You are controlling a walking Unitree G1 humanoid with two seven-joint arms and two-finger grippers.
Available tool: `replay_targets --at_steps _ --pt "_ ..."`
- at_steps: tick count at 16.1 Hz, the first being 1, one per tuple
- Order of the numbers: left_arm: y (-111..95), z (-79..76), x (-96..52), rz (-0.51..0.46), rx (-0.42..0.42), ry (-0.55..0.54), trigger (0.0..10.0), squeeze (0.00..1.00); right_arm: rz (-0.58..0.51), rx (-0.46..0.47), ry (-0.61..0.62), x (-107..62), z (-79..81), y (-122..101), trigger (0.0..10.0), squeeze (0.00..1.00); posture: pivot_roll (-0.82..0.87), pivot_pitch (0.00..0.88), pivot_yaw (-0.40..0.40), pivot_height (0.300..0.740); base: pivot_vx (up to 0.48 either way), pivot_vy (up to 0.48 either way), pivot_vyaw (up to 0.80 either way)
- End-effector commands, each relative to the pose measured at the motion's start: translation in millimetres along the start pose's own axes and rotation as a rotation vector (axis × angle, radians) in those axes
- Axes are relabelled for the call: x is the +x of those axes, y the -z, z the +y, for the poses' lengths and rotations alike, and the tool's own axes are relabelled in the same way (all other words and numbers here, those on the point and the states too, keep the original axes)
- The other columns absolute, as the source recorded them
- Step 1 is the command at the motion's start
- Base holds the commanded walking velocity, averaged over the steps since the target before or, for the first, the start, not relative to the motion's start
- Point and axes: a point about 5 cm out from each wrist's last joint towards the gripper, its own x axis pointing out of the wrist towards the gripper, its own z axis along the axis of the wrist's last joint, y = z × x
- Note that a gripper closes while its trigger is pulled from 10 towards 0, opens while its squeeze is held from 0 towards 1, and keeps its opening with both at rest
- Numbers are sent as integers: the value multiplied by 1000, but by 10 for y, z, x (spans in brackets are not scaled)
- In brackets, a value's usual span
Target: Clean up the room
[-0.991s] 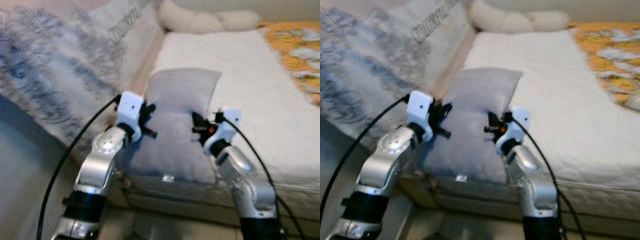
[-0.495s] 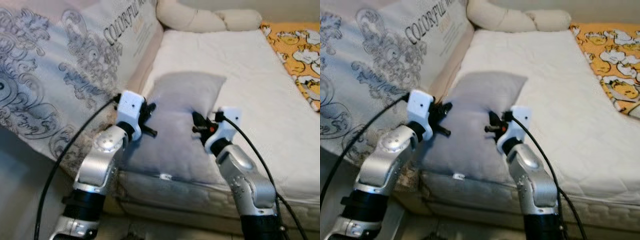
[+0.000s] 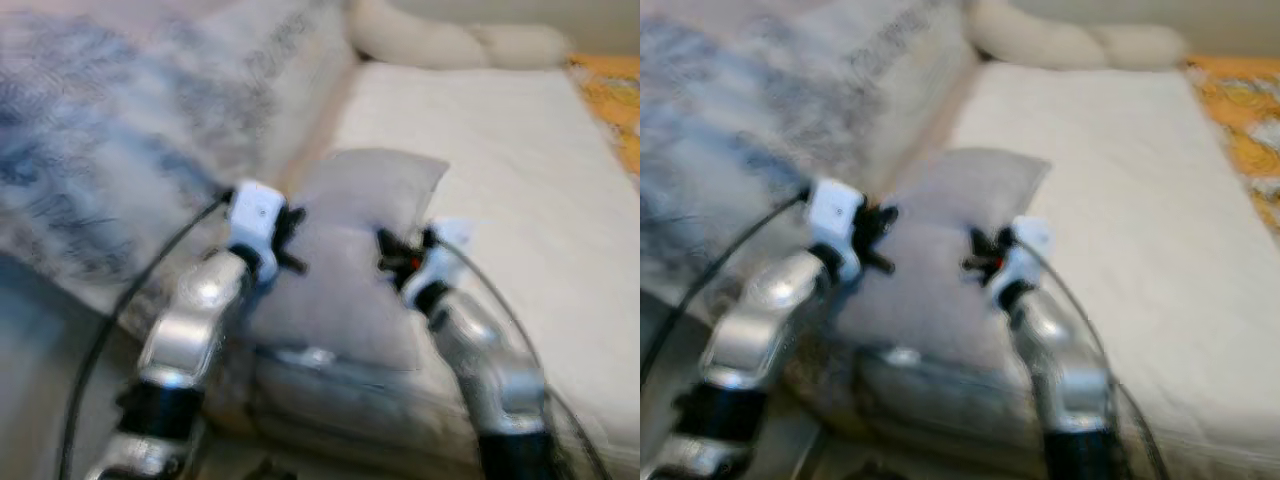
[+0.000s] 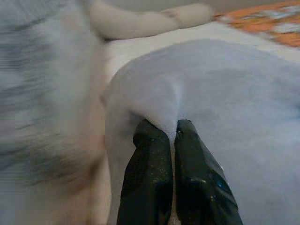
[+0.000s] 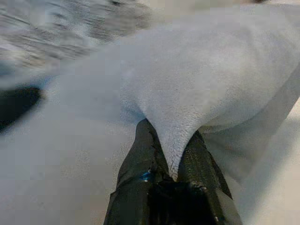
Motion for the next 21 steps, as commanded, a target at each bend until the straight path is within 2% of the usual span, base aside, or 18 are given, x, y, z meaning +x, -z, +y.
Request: replay_targets --at_steps 1,6,10,13,14,15,18,20,21 --pt "-120 28 10 -46 16 -15 10000 0 -14 -25 62 -46 -141 -41 10000 0 -59 0 78 740 307 0 0" --pt "-121 -13 25 -43 23 18 10000 0 -3 -39 57 -40 -129 -11 10000 0 -61 0 89 740 298 0 0" --pt "-118 -149 77 -44 63 126 10000 0 3 -34 105 -51 -180 13 10000 0 -66 0 93 740 62 0 0" --pt "-133 -203 206 -52 75 167 10000 0 10 -49 140 -55 -222 41 10000 0 -68 0 95 740 0 0 0" --pt "-108 -214 276 -34 113 181 10000 0 15 -66 169 -38 -244 53 10000 0 -71 0 98 740 0 0 0" --pt "-95 -211 306 -27 115 184 10000 0 16 -68 182 -25 -262 58 10000 0 -71 0 98 740 0 0 0" --pt "-40 -171 469 9 174 187 10000 0 28 -85 247 95 -391 94 10000 0 -79 0 99 740 0 0 0" --pt "-84 -158 631 13 209 200 10000 0 37 -99 318 236 -583 96 10000 0 -74 0 98 740 0 0 0" --pt "-178 -173 719 -1 232 202 10000 0 51 -110 370 293 -725 94 10000 0 -64 0 96 740 0 0 0"
